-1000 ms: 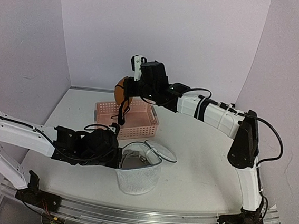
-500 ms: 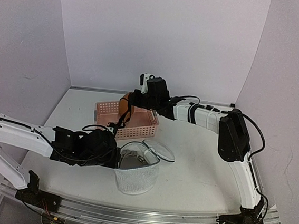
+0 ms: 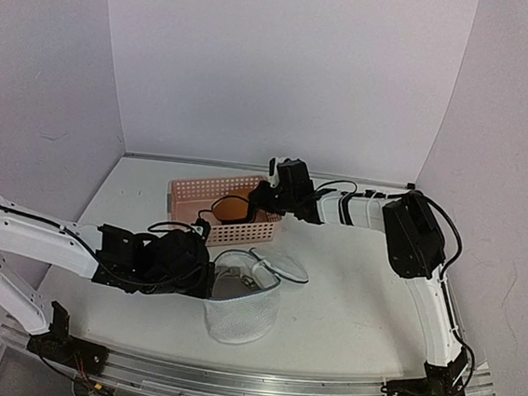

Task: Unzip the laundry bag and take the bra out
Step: Place the bra in the bin.

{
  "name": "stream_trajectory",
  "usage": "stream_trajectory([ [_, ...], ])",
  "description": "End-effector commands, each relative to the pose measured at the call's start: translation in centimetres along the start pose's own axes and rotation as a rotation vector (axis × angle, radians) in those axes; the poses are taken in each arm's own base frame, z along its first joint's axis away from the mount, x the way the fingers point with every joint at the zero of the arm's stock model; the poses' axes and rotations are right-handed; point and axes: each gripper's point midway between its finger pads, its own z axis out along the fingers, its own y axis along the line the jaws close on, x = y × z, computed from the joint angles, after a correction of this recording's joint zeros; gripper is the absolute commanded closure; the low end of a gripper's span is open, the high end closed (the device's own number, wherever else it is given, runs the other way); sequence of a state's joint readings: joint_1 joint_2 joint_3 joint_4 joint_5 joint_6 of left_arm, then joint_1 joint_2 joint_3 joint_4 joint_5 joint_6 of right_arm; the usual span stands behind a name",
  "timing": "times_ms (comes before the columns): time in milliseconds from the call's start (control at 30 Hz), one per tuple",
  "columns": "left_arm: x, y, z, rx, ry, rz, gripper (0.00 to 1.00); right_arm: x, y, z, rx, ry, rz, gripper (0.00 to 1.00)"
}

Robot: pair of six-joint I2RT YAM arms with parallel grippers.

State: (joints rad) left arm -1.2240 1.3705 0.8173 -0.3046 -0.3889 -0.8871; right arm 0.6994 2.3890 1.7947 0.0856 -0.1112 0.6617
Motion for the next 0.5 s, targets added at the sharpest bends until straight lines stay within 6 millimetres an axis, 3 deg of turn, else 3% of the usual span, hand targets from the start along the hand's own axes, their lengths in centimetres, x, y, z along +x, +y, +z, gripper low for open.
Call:
stream_trajectory([
  [0,-2.2,-2.1,-0.6,0.045,-0.057,-0.009,1.0,-0.6,-0.3,-1.4,0.03,-0.023,-0.01,0.82],
  [167,-2.2,-2.4,-0.4,0.046,-0.053,-0.006,1.0,-2.4,1.1,-3.5,0.021,-0.063,-0.038,0.69],
  [467,-2.4,-2.8,-0.2,0.046,-0.052,-0.002,1.0,-5.6,4.0,-7.7,-0.012,-0.126,-0.078,0.64],
])
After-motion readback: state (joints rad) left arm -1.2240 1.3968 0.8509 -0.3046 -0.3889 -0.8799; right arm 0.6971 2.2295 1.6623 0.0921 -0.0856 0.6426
